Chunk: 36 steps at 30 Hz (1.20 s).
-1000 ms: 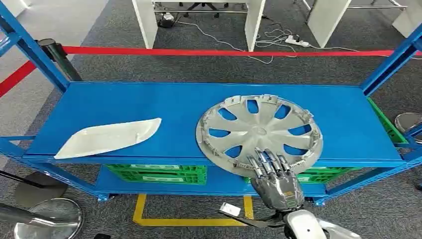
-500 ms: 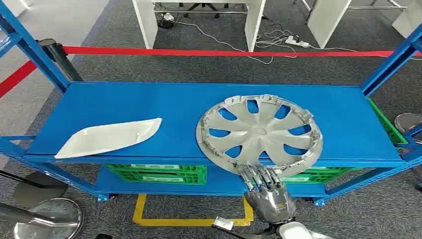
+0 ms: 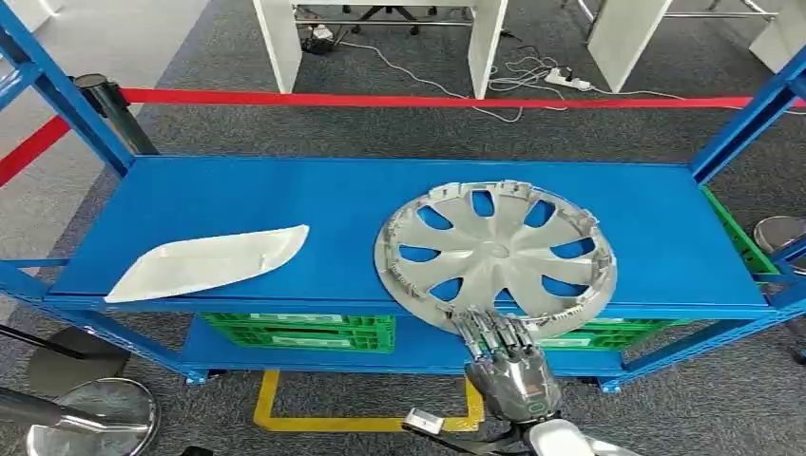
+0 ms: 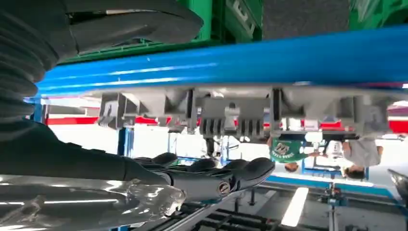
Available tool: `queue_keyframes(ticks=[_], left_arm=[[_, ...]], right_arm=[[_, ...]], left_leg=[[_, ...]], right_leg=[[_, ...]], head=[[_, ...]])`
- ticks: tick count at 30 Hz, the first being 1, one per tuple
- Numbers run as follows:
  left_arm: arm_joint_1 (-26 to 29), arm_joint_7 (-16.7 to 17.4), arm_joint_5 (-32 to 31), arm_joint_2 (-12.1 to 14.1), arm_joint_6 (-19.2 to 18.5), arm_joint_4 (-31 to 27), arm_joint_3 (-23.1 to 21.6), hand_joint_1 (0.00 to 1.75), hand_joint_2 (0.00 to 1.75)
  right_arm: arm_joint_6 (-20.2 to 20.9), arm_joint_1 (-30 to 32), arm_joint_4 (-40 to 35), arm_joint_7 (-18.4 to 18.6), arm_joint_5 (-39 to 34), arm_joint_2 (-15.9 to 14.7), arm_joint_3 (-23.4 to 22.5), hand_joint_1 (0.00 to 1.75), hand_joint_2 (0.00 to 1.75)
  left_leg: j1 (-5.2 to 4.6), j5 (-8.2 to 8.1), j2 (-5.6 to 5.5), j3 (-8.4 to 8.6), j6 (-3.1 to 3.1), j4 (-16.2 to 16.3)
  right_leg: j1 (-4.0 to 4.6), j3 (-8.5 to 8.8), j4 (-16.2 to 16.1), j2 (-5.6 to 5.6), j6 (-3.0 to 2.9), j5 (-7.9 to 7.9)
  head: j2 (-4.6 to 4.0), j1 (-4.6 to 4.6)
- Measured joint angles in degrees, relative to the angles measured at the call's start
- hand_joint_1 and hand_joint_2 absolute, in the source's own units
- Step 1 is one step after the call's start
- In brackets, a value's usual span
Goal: Take the parts from the cabinet and place them on the table.
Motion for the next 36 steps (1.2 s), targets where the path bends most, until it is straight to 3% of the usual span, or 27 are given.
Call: queue_keyframes(ticks=[17, 27, 36], left_arm=[[-0.05, -0.09, -0.92, 0.0, -0.09, 0.0, 0.13, 0.0, 0.0], [-0.27, -0.09, -2.05, 0.0, -0.35, 0.0, 0.13, 0.0, 0.0], [-0.3, -0.09, -2.4, 0.0, -0.35, 0.0, 0.17, 0.0, 0.0]], right_arm=[[-0.2, 0.27, 1.6, -0.07, 0.0, 0.66, -0.44, 0.0, 1.75], [-0.28, 1.37, 5.38, -7.21, -0.02, 3.52, -6.06, 0.0, 1.75], [-0.42, 1.48, 6.3, -7.13, 0.0, 3.96, -7.78, 0.0, 1.75]], left_leg=[[0.0, 0.0, 0.0, 0.0, 0.0, 0.0], [0.0, 0.0, 0.0, 0.0, 0.0, 0.0], [0.0, 0.0, 0.0, 0.0, 0.0, 0.0]], right_leg=[[0.0, 0.0, 0.0, 0.0, 0.0, 0.0], [0.0, 0.02, 0.0, 0.0, 0.0, 0.0], [0.0, 0.03, 0.0, 0.0, 0.0, 0.0]], head=[[0.0, 0.0], [0.0, 0.0], [0.0, 0.0]])
